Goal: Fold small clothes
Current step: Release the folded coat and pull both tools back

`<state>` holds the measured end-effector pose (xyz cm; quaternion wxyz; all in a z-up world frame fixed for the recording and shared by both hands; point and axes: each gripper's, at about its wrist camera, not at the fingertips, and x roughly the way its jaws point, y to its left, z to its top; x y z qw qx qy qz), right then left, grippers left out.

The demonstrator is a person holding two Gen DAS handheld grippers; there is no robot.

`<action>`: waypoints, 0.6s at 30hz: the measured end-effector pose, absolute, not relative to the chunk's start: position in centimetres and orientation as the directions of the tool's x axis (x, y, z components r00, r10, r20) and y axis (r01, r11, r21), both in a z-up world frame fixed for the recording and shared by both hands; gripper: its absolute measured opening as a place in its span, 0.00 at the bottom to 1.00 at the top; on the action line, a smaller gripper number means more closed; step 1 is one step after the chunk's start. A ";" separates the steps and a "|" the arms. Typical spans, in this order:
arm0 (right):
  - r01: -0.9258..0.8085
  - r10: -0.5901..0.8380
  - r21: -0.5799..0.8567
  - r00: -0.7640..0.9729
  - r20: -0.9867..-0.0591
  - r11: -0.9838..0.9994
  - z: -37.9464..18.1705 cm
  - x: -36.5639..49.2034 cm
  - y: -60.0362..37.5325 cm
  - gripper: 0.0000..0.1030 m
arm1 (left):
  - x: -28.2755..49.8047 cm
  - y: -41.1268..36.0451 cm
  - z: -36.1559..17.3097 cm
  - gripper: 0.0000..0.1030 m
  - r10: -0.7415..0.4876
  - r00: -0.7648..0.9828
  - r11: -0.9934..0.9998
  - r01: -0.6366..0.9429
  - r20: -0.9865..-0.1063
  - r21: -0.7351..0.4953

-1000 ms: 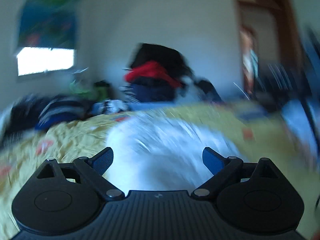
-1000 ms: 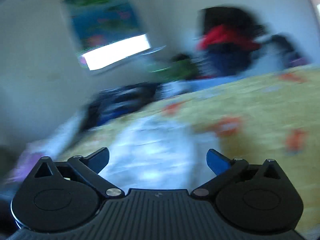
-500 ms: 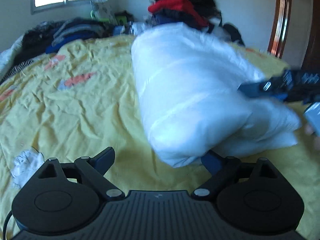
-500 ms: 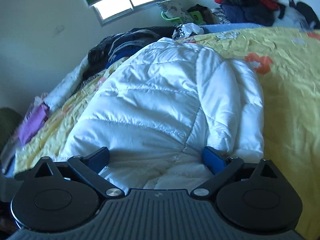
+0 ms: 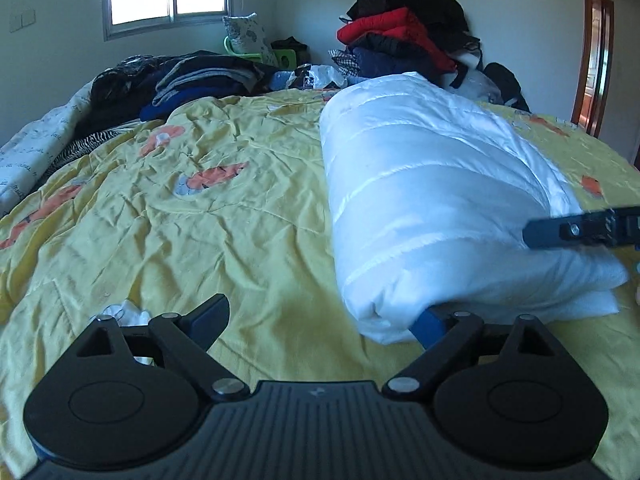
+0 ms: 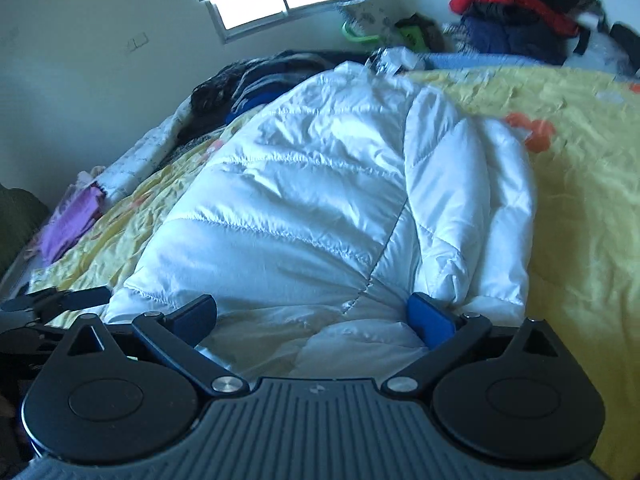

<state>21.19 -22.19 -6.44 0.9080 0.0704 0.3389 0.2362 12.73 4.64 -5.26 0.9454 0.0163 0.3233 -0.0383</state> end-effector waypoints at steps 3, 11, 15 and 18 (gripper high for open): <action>-0.288 0.398 0.278 0.726 -0.560 0.916 -4.6 18.6 -22.3 1.00 | 10.9 4.8 -4.3 0.92 -0.072 0.787 0.997 0.068 -0.613 -0.029; -0.127 0.231 0.208 0.753 -0.616 0.970 -4.6 10.5 -22.0 1.00 | 7.8 2.0 -5.4 0.92 -0.036 0.767 0.999 0.048 -0.640 0.001; -0.052 0.155 0.166 0.696 -0.701 0.985 -7.4 9.2 -21.3 1.00 | 7.0 0.9 -5.9 0.92 -0.056 0.787 0.997 0.072 -0.614 0.001; -0.043 0.129 0.138 0.697 -0.705 0.989 -8.6 8.4 -20.8 0.99 | 7.2 0.6 -6.6 0.92 -0.053 0.791 0.998 0.070 -0.609 0.003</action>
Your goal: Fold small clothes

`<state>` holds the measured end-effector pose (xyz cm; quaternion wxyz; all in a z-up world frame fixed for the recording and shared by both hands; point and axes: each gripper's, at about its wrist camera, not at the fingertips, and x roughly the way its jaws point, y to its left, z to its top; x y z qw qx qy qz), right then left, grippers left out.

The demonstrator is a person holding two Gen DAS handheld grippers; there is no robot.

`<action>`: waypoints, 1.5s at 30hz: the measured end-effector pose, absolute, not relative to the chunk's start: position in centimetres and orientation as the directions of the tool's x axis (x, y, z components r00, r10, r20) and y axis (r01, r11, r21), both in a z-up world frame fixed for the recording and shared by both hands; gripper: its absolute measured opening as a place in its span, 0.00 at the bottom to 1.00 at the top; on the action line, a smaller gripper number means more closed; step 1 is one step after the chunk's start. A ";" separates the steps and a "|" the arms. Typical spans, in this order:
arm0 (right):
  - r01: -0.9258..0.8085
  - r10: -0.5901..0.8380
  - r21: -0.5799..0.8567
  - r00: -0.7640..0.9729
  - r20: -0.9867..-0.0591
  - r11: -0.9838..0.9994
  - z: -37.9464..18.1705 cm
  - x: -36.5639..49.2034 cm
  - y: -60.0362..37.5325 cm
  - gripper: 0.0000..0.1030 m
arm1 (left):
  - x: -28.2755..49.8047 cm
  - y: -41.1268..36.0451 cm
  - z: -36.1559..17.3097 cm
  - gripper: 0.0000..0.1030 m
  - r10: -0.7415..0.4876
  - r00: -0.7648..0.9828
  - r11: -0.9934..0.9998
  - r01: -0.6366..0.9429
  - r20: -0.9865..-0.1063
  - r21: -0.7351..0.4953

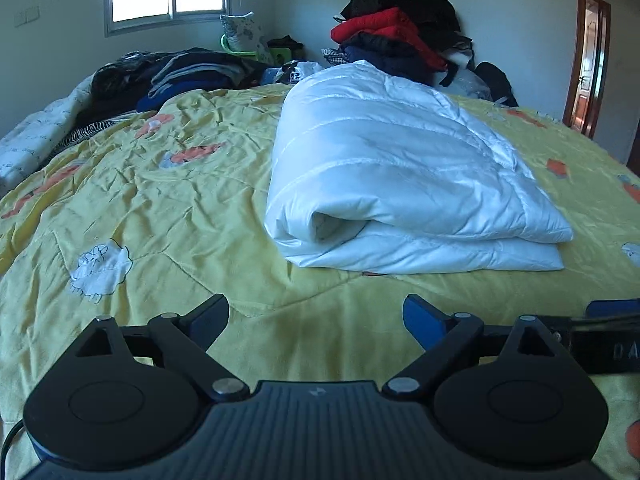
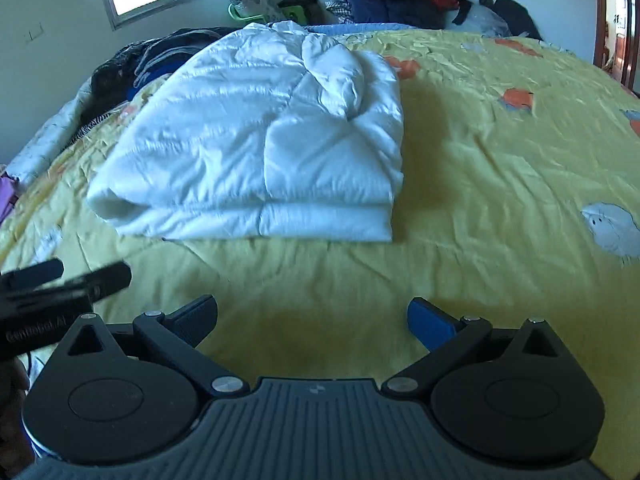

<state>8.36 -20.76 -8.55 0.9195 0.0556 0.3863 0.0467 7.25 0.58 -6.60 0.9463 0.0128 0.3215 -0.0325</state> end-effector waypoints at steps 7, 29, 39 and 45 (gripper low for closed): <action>-0.070 0.030 -0.033 0.746 -0.665 0.997 -10.1 7.8 -20.1 0.99 | 8.1 1.5 -8.7 0.95 0.001 0.763 1.000 -0.001 -0.647 0.001; -0.053 0.019 -0.035 0.769 -0.639 0.998 -10.6 9.1 -20.0 1.00 | 7.8 1.8 -9.2 1.00 -0.012 0.781 1.000 0.012 -0.625 -0.004; -0.053 0.019 -0.035 0.769 -0.639 0.998 -10.6 9.1 -20.0 1.00 | 7.9 1.9 -9.1 1.00 -0.012 0.777 1.000 0.012 -0.630 -0.004; -0.053 0.019 -0.035 0.769 -0.639 0.998 -10.6 9.1 -19.9 1.00 | 7.9 1.9 -9.2 1.00 -0.011 0.782 1.000 0.013 -0.623 -0.002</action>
